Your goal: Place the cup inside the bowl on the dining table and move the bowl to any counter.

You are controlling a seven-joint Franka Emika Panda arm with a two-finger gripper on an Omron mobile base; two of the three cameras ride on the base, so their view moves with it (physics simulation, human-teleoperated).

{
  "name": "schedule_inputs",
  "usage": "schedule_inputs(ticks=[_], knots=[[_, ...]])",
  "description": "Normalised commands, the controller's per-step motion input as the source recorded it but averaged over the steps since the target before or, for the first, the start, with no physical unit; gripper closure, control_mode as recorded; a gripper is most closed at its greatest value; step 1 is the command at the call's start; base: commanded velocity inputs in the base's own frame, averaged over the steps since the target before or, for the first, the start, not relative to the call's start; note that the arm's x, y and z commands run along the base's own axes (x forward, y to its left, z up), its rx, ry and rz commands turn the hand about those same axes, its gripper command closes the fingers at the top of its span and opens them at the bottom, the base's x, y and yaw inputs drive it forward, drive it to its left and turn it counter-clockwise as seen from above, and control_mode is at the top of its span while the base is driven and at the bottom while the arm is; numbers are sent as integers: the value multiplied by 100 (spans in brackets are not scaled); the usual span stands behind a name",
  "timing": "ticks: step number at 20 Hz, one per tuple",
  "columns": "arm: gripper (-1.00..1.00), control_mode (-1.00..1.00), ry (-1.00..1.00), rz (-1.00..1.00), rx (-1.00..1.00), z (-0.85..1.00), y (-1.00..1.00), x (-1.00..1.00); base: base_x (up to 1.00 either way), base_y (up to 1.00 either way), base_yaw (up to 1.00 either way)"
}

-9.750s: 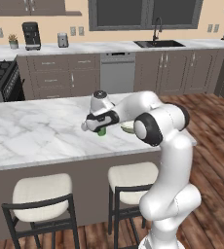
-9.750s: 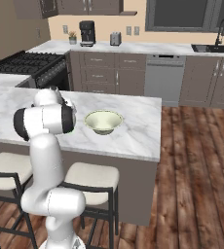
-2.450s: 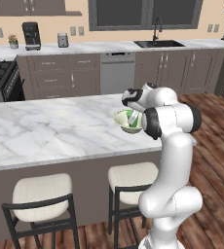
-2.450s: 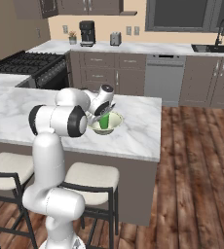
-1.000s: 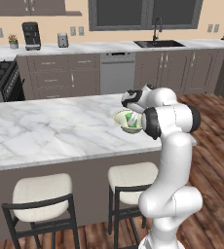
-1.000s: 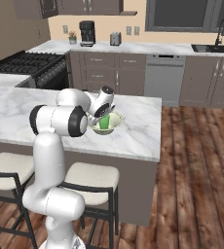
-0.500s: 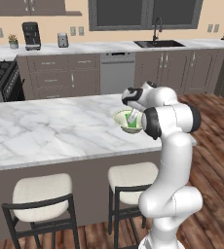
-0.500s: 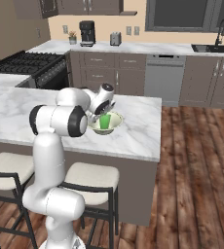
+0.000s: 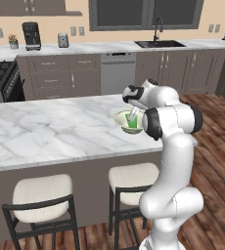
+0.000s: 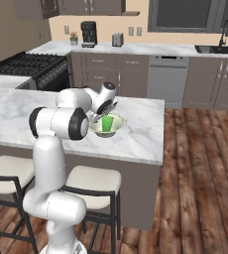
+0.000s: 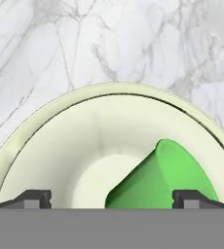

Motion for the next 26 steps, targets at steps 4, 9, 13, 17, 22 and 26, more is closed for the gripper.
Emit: schedule_inputs(ticks=[4,9,13,17,22,26], knots=[[-100,-100,0,-11,0,4,-7,-1,0,0,0],[-100,-100,0,-14,0,6,-9,-2,0,0,0],[-100,-100,4,-26,0,0,-19,0,0,0,0],[-100,-100,5,-28,0,0,-11,0,0,0,0],[-100,-100,0,-29,0,0,-9,0,0,0,0],[-100,-100,0,-29,5,0,-15,0,0,0,0]])
